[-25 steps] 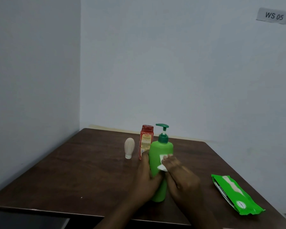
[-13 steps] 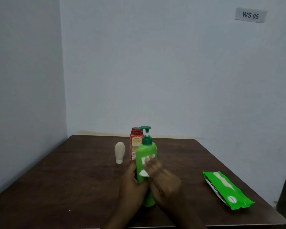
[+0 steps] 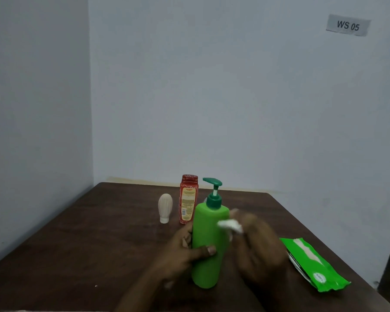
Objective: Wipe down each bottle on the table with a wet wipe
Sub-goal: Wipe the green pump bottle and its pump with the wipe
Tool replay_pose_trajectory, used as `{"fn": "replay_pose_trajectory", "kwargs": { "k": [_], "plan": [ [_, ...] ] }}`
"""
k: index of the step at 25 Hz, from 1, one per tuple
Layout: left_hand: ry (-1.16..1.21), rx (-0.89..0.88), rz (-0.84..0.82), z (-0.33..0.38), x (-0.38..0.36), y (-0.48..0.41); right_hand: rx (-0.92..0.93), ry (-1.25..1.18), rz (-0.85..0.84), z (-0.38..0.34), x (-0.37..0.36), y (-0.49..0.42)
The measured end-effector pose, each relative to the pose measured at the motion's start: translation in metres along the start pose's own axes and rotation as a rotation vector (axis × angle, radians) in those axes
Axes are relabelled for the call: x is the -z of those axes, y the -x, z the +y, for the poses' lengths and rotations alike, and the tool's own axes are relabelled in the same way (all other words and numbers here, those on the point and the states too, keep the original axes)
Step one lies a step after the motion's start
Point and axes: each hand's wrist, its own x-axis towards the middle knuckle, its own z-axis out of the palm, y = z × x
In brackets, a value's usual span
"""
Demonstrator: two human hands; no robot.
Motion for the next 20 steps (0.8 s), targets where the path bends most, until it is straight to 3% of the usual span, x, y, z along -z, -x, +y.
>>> {"fn": "replay_pose_trajectory", "kwargs": {
  "k": [3, 6, 9, 13, 18, 20],
  "plan": [
    [-0.038, 0.002, -0.148, 0.006, 0.009, 0.002, -0.234, -0.115, 0.156, -0.004, 0.033, -0.047],
    [-0.035, -0.005, -0.172, 0.006, 0.007, 0.009, -0.406, -0.295, 0.004, 0.003, 0.051, -0.079],
    [-0.067, -0.04, -0.188, 0.007, 0.003, 0.012, -0.19, -0.235, -0.272, -0.009, 0.052, -0.098],
    [-0.098, -0.055, -0.19, 0.012, -0.002, 0.01, 0.049, -0.062, -0.492, -0.02, 0.04, -0.1],
    [-0.073, -0.056, -0.145, 0.012, 0.001, 0.011, 0.063, -0.065, -0.521, -0.02, 0.062, -0.088],
    [-0.074, -0.052, -0.148, 0.011, 0.001, 0.01, 0.024, -0.111, -0.425, -0.019, 0.07, -0.089]
  ]
}}
